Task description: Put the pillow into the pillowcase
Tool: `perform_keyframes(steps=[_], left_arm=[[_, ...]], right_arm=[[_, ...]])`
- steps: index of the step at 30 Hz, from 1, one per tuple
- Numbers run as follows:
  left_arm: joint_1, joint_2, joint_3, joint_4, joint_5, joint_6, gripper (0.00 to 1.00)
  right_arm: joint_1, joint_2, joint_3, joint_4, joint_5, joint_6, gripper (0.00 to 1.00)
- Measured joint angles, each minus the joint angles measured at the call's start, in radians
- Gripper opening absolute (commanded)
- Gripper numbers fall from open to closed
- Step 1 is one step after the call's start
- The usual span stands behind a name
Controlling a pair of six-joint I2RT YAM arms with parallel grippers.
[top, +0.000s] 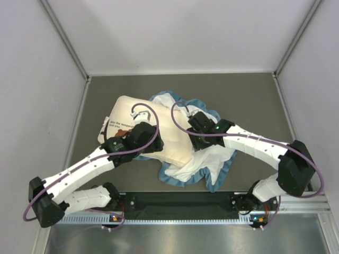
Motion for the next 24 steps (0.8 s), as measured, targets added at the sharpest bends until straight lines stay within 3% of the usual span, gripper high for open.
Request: perform_keyframes(steps=[13,21,24], left_arm=[[0.030,0.230,-0.055,0.208,0.033,0.019,0.61],[0.050,0.225,-0.146,0.336,0.039,0.005,0.57],[0.052,0.225,-0.153,0.357,0.047,0.005,0.56]], right_arm=[[0.022,-0.083,-0.035,0.020,-0.018,0.064,0.59],[0.033,-0.105,-0.047,0.058,-0.038,0.075,0.59],[0.033,-0.088,-0.069,0.091,-0.050,0.077,0.51]])
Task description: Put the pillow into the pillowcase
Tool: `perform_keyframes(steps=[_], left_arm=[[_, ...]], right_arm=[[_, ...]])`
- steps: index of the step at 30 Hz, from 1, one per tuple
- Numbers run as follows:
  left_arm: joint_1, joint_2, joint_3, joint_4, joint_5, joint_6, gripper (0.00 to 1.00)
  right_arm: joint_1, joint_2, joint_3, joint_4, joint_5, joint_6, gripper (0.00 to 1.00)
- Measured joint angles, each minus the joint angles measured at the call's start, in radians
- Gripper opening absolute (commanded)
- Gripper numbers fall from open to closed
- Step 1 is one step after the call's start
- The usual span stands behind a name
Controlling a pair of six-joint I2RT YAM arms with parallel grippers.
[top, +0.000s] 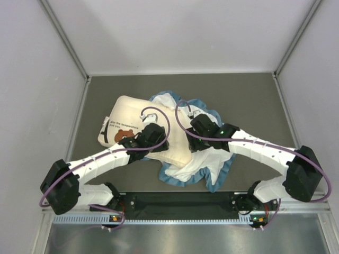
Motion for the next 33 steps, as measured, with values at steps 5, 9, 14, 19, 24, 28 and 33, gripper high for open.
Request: perform_keyframes(steps=[5,9,14,19,24,28,33], left_arm=[[0.000,0.000,-0.006,0.018,0.006,0.000,0.55],[0.000,0.000,-0.014,0.037,0.013,-0.002,0.54],[0.004,0.038,-0.006,0.080,0.034,-0.009,0.52],[0.006,0.164,0.119,0.080,0.033,-0.032,0.56],[0.011,0.205,0.179,0.130,0.003,-0.069,0.57],[0.028,0.206,0.180,0.155,0.015,-0.086,0.58],[0.086,0.165,0.161,0.147,0.098,-0.079,0.58]], right_arm=[[0.000,0.043,-0.026,0.037,-0.030,0.001,0.12],[0.000,0.052,-0.023,0.057,-0.074,0.002,0.00],[0.000,0.051,0.041,0.049,-0.170,-0.002,0.00],[0.004,0.053,0.227,0.025,-0.272,-0.002,0.00],[-0.025,0.053,0.375,0.013,-0.297,0.002,0.00],[-0.083,0.051,0.351,0.022,-0.318,0.017,0.00],[-0.106,0.027,0.176,0.100,-0.353,0.043,0.00]])
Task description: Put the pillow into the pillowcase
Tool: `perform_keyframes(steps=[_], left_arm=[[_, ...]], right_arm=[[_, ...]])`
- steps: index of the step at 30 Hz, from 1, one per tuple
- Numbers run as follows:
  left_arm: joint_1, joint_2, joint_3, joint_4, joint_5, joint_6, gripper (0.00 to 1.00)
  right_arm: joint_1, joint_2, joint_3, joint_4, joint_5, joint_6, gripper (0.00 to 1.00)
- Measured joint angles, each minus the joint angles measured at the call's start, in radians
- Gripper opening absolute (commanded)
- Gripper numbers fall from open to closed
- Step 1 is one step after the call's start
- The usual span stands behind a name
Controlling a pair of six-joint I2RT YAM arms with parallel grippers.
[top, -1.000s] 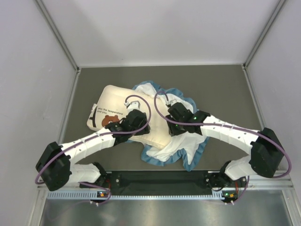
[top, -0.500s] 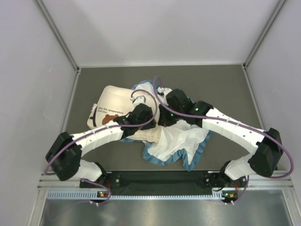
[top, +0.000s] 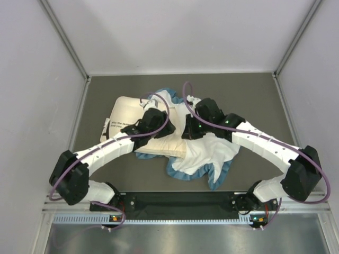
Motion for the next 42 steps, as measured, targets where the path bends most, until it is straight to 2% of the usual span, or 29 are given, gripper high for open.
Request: perform_keyframes(steps=[2,5,6,7,9,10,15,23,26,27,29,36,42], left_arm=[[0.025,-0.043,-0.006,-0.037,0.023,0.018,0.59],[0.042,-0.126,-0.006,-0.115,0.063,0.056,0.60],[0.041,-0.157,-0.007,-0.143,0.082,0.066,0.60],[0.039,-0.180,-0.008,-0.163,0.097,0.072,0.60],[0.028,-0.245,-0.027,-0.195,0.138,0.082,0.59],[0.019,-0.281,-0.048,-0.203,0.154,0.083,0.59],[-0.055,-0.399,-0.191,-0.221,0.222,0.060,0.56],[-0.129,-0.323,-0.318,-0.130,0.288,-0.013,0.56],[-0.133,-0.297,-0.326,-0.058,0.295,-0.036,0.57],[-0.133,-0.288,-0.326,-0.033,0.295,-0.045,0.57],[-0.133,-0.265,-0.326,0.019,0.291,-0.056,0.58],[-0.133,-0.092,-0.315,0.150,0.243,-0.072,0.58],[-0.140,0.077,-0.296,0.284,0.222,-0.119,0.60]], right_arm=[[0.000,-0.004,-0.071,0.012,-0.015,0.009,0.01],[0.000,-0.004,-0.136,0.024,-0.026,0.016,0.29],[0.000,-0.006,-0.150,0.027,-0.029,0.017,0.51],[0.001,-0.009,-0.159,0.028,-0.031,0.019,0.60],[0.008,-0.026,-0.175,0.033,-0.021,0.005,0.68],[0.015,-0.037,-0.181,0.031,-0.008,-0.004,0.68],[0.082,-0.093,-0.181,-0.019,0.095,-0.028,0.62],[0.209,-0.092,-0.179,-0.072,0.245,-0.032,0.64],[0.242,-0.049,-0.175,-0.093,0.320,-0.031,0.40],[0.245,-0.035,-0.175,-0.097,0.342,-0.028,0.18],[0.245,-0.004,-0.174,-0.110,0.397,-0.028,0.01],[0.260,-0.022,-0.175,-0.116,0.415,-0.018,0.00],[0.265,-0.209,-0.192,-0.094,0.333,-0.013,0.00]])
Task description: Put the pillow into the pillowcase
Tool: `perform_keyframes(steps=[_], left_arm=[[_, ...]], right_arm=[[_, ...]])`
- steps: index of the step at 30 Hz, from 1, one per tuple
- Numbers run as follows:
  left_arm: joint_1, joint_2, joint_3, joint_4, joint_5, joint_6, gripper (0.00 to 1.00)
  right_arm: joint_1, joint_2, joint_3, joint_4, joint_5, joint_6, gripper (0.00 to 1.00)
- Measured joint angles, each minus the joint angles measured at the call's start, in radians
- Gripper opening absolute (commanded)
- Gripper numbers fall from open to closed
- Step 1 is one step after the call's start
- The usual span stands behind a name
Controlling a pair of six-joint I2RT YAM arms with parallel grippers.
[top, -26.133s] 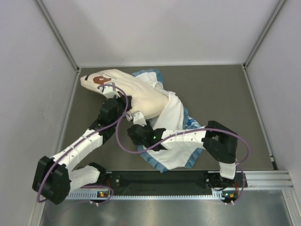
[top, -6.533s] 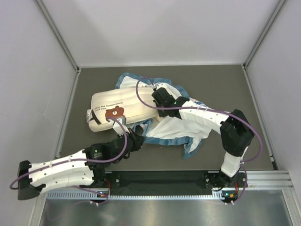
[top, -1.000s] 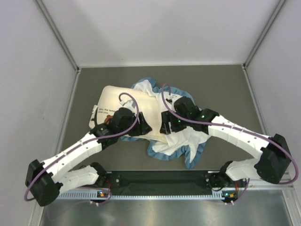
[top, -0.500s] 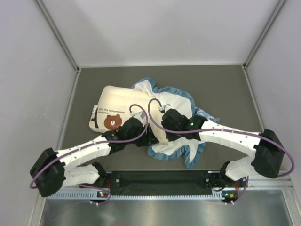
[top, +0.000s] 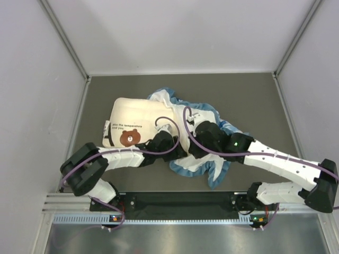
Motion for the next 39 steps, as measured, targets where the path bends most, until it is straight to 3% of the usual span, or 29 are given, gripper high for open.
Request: perform_keyframes(steps=[7,16,24,25,26,28,29,32,39], left_arm=[[-0.015,0.116,0.142,0.024,-0.074,-0.050,0.63],[-0.017,0.287,0.437,-0.033,-0.134,-0.036,0.71],[0.078,0.251,0.428,0.011,-0.078,-0.013,0.70],[0.082,0.234,0.414,0.010,-0.071,-0.009,0.69],[0.086,0.211,0.395,0.009,-0.061,-0.006,0.69],[0.088,0.152,0.352,0.007,-0.053,0.002,0.69],[0.088,0.119,0.327,0.006,-0.049,0.004,0.68],[0.090,0.016,0.259,-0.010,-0.029,0.014,0.67],[0.092,-0.165,0.194,-0.142,-0.042,0.042,0.66]], right_arm=[[-0.003,-0.031,-0.031,0.030,-0.034,0.017,0.00],[0.010,-0.131,-0.060,0.066,-0.089,0.067,0.00],[-0.029,-0.203,0.058,0.049,-0.068,0.066,0.01],[-0.051,-0.208,0.059,0.048,-0.060,0.061,0.04],[-0.082,-0.213,0.059,0.038,-0.053,0.058,0.20],[-0.138,-0.219,0.055,0.020,-0.039,0.048,0.34],[-0.174,-0.221,0.052,0.011,-0.034,0.040,0.51],[-0.242,-0.227,0.036,-0.002,-0.012,0.010,0.67],[-0.265,-0.077,0.034,-0.010,0.096,-0.054,0.83]])
